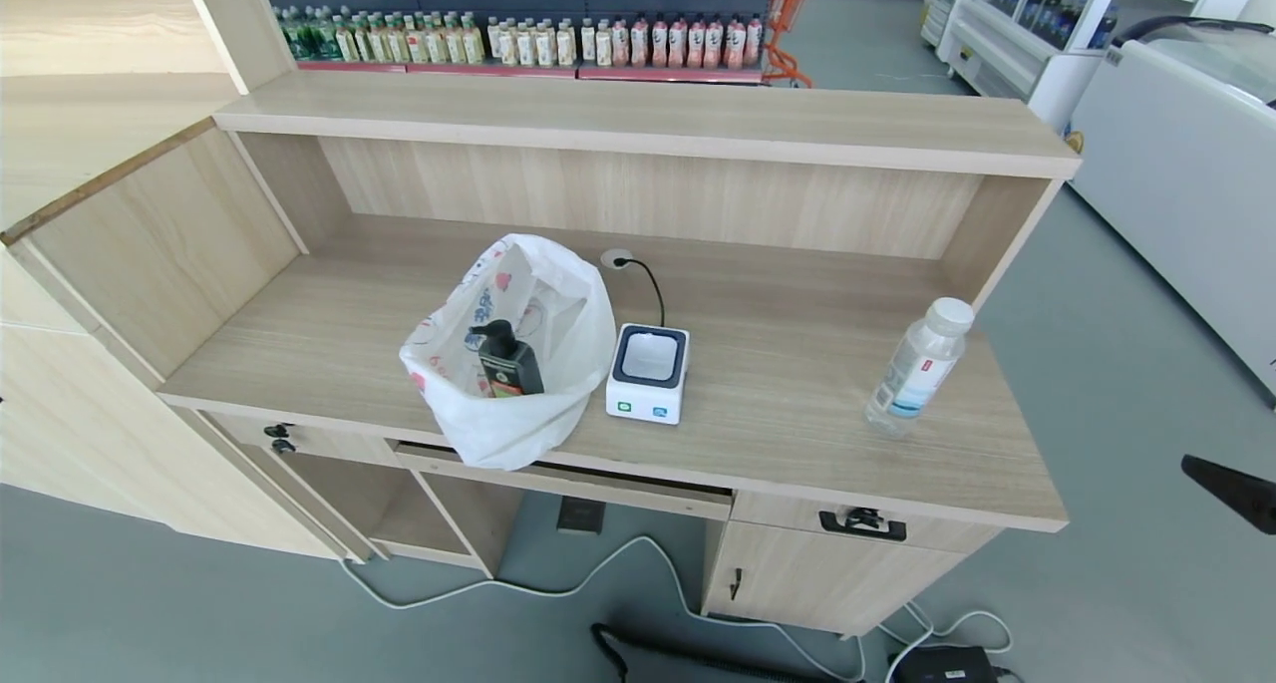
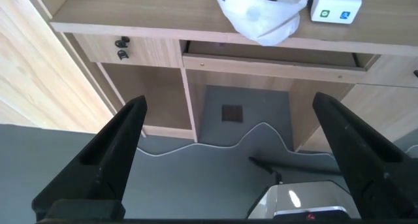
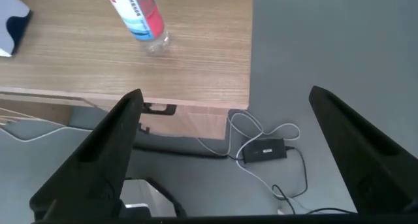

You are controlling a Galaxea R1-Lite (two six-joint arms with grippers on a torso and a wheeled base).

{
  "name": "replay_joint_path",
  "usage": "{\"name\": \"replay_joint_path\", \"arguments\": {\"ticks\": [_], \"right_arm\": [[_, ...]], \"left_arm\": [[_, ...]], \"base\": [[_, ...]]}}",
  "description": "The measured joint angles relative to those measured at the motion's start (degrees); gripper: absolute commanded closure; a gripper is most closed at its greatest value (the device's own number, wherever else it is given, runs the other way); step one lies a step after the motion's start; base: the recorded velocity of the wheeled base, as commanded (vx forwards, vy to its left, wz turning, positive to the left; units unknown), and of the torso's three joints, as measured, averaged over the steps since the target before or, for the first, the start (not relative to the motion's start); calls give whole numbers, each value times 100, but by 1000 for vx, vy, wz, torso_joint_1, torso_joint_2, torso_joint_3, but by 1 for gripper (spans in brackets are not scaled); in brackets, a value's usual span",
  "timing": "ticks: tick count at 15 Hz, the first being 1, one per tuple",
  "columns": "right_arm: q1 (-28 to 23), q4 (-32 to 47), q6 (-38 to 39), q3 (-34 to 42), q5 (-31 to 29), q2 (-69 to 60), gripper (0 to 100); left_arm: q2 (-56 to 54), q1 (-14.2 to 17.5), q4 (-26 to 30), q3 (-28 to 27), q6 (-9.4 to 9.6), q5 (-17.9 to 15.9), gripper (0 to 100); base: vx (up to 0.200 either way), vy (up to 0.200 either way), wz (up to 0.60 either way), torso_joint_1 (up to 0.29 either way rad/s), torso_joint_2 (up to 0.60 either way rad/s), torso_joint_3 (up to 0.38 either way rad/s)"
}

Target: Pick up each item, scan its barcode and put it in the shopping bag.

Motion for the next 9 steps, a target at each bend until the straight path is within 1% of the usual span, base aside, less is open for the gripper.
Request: {"name": "replay_joint_path", "arguments": {"ticks": [1,3,5,9], "right_arm": [[-11,-9,4,7,13,50,0],[-2,-185,11,20,202,171,0],[77,-642,11,60,525,422,0],[694,-1858,28,116,901,1103,0]], "left_arm": [[0,0,-2,0,1,0,0],[0,-6,-2,0,-5,-2,0],[0,-2,-2,0,-11,-2,0],[0,-2,-2,0,-13,-2,0]], "base": [[0,-200,0,7,2,2],[0,0,0,0,0,0],[0,0,0,0,0,0],[0,0,0,0,0,0]]}}
